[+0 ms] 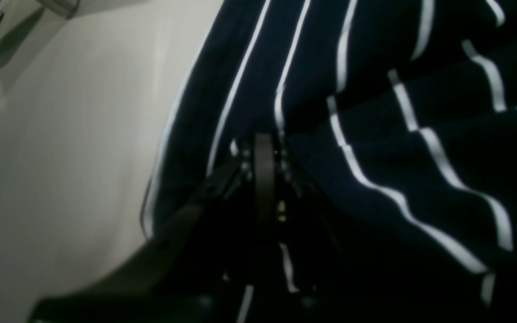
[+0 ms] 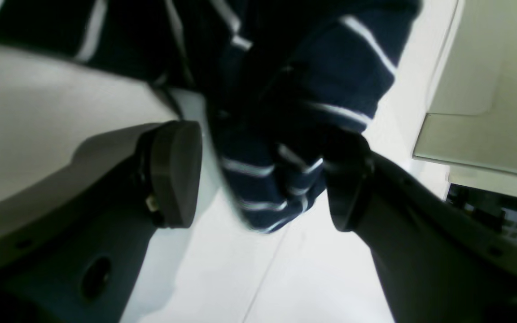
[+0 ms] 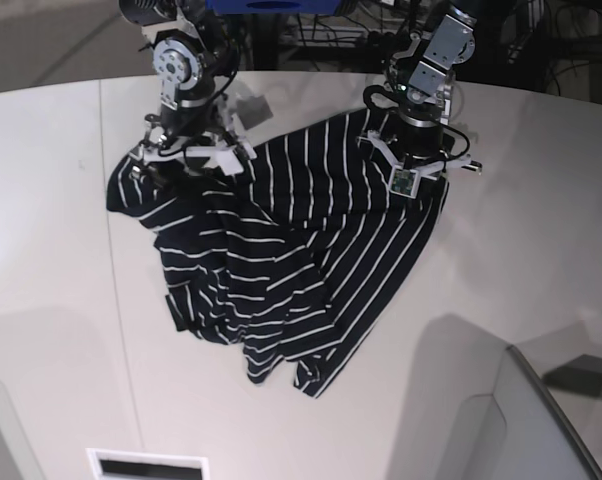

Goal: Layout the t-shirt on the table in an organized manner, then fold the t-shirt properly
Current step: 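Hold the shirt with both grippers and spread them apart, lowering it onto the table, then drag the shirt with the right gripper away from the left gripper to stretch it flat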

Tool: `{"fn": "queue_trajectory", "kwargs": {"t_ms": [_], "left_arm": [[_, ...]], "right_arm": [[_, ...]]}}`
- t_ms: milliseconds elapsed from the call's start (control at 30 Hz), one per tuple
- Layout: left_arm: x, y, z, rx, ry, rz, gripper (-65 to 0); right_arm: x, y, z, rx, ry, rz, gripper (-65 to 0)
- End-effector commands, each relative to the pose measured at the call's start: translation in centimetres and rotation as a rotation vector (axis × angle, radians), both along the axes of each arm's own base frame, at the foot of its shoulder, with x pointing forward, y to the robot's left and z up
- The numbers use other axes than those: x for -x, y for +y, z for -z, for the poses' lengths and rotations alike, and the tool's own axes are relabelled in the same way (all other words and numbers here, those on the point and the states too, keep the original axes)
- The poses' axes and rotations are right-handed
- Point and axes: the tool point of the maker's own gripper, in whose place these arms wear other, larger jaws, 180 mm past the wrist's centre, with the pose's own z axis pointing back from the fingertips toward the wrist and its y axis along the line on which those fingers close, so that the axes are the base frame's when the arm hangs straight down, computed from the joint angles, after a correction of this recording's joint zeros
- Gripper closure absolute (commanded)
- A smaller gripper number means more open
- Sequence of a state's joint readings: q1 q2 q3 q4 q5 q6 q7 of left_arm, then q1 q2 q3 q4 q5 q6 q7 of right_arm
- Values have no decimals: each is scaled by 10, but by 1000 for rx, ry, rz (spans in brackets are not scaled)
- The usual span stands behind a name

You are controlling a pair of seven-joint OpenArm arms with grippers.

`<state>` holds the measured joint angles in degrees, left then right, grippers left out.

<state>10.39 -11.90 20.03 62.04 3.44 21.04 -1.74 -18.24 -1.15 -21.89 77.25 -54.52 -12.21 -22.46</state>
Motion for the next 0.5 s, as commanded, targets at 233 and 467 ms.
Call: {"fn": "queue_trajectory", "kwargs": {"t_ms": [233,467], "left_arm": [[32,-2,32,45,191,-23,0],[34,-2,33,45,194,-23,0]], "right_arm": [[-22,3,-22,-8,-118,0,-390],[-27,32,-44,-52,-186,-63,-390]]}}
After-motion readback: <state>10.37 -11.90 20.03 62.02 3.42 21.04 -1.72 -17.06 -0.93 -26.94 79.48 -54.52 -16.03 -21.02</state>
